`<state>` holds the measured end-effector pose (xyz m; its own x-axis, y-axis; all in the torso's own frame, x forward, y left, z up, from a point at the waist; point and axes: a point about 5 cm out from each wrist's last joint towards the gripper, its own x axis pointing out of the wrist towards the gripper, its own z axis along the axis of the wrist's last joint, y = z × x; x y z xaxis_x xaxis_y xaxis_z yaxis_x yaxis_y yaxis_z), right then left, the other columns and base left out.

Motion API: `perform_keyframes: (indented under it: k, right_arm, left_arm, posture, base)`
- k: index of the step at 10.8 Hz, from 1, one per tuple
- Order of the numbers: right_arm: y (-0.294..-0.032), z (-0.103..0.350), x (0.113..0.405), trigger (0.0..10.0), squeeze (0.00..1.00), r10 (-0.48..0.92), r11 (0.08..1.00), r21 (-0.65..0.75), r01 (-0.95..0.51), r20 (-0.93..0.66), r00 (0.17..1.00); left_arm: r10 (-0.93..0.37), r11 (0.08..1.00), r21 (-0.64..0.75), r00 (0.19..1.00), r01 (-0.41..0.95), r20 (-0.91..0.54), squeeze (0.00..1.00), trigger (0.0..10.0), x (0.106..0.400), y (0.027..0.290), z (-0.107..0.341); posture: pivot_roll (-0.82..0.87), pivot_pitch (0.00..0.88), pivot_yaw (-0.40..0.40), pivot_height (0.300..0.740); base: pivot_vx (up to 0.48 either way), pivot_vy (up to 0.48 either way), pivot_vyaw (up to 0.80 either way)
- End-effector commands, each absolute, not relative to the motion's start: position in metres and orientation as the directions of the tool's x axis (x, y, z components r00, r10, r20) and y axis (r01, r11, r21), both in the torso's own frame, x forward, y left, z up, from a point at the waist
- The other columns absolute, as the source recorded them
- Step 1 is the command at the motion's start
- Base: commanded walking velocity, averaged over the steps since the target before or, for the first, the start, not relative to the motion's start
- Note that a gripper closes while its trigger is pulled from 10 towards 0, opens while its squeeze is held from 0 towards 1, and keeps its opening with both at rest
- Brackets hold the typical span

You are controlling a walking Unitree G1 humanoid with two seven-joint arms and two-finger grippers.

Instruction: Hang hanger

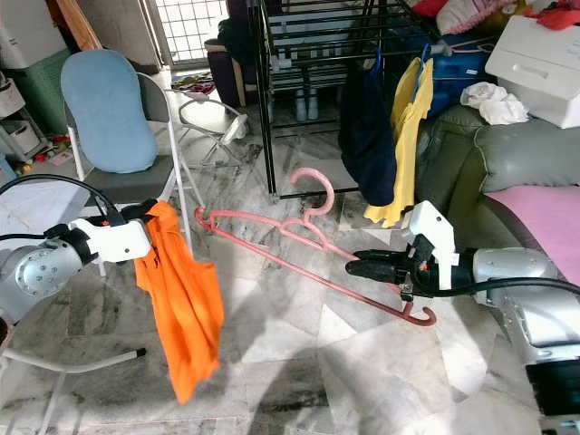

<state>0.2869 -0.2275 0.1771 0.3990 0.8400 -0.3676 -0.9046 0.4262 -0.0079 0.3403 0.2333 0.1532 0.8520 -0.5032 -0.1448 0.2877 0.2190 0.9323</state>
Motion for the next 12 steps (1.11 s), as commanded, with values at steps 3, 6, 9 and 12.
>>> perform_keyframes:
  k: [3, 6, 9, 12]
  right_arm:
    - [-0.197, 0.167, 0.288, 10.0, 0.0, 0.889, 0.334, 0.017, -0.942, -0.337, 0.31]
    - [-0.188, 0.16, 0.298, 10.0, 0.0, 0.865, 0.392, -0.037, -0.919, -0.327, 0.382]
    - [-0.198, 0.167, 0.29, 10.0, 0.0, 0.869, 0.358, -0.04, -0.933, -0.351, 0.348]
    - [-0.196, 0.139, 0.292, 10.0, 0.0, 0.794, 0.462, -0.121, -0.878, -0.385, 0.471]
  left_arm:
    - [-0.598, 0.278, 0.93, 0.801, 0.241, -0.029, 0.0, 10.0, 0.341, 0.209, 0.171]
    - [-0.604, 0.302, 0.92, 0.797, 0.251, -0.02, 0.0, 10.0, 0.341, 0.208, 0.173]
    - [-0.424, 0.283, 0.932, 0.901, 0.224, -0.088, 0.0, 10.0, 0.348, 0.236, 0.161]
    - [-0.265, 0.481, 0.836, 0.953, 0.264, -0.148, 0.0, 10.0, 0.344, 0.252, 0.131]
  posture:
    - [-0.05, 0.0, 0.071, 0.74]
    - [-0.05, 0.0, 0.068, 0.74]
    - [-0.05, 0.0, 0.068, 0.74]
    - [-0.07, 0.0, 0.079, 0.74]
  base:
    - [0.0, 0.0, 0.0]
    - [0.0, 0.0, 0.0]
    - [0.0, 0.0, 0.0]
    - [0.0, 0.0, 0.0]
